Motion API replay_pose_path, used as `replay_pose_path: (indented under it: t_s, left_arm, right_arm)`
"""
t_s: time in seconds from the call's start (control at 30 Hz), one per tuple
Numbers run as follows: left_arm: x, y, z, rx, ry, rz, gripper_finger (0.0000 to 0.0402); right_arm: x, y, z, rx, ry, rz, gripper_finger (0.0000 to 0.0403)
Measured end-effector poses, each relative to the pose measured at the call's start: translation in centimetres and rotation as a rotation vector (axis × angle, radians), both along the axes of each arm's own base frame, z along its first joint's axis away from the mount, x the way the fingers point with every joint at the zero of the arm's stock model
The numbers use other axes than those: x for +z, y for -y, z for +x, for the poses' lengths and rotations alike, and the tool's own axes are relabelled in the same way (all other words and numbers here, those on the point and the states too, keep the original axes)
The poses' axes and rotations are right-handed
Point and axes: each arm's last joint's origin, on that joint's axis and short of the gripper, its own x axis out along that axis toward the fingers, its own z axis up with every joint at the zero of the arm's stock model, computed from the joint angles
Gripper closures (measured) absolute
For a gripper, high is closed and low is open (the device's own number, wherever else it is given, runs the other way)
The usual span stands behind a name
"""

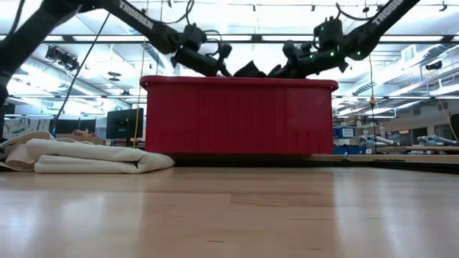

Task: Fold laundry
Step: Put the black shorts into the red laundry bin

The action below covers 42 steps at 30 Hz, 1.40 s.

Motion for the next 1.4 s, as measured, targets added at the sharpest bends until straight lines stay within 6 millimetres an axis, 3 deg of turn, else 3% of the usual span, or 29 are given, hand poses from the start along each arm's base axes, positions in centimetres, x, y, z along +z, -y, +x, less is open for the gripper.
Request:
replay_pose_path:
  t_s: [0.23,0.5,0.6,0.7,0.9,1.17,1.4]
  left_arm:
    - [-3.2,-2.4,0.6,0.071,-0.017,0.016,0.038]
    - [-4.9,-2.3,1.7,0.056,-0.058,0.023,0.0297]
    - [-4.7,-2.0,1.9,0.017,-0.058,0.036,0.0255]
    - [-4.6,-1.7,2.1,-0.029,-0.052,0.03,0.0218]
    - [-5.8,-1.4,1.6,-0.107,-0.139,-0.038,0.0181]
    - [-5.5,-1.7,0.3,-0.181,-0.178,0.036,0.0171]
    - [-4.3,-1.6,-0.7,-0.228,-0.238,0.182,0.0118]
  right_arm:
    - [-1.1,2.3,0.5,-0.084,-0.082,0.068,0.0335]
    - [-0.1,4.1,0.3,-0.075,-0.152,0.165,0.0178]
    - [1.5,3.8,-0.9,-0.064,-0.177,0.191,0.0119]
    - [3.3,3.1,-2.0,-0.117,-0.261,0.207,0.0087]
    - [6.0,1.4,-2.9,-0.163,-0.438,0.174,0.0085]
    - [7.4,0.3,-0.8,0.003,-0.38,0.04,0.0098]
    - [7.5,-0.7,0.4,0.154,-0.298,0.083,0.0099]
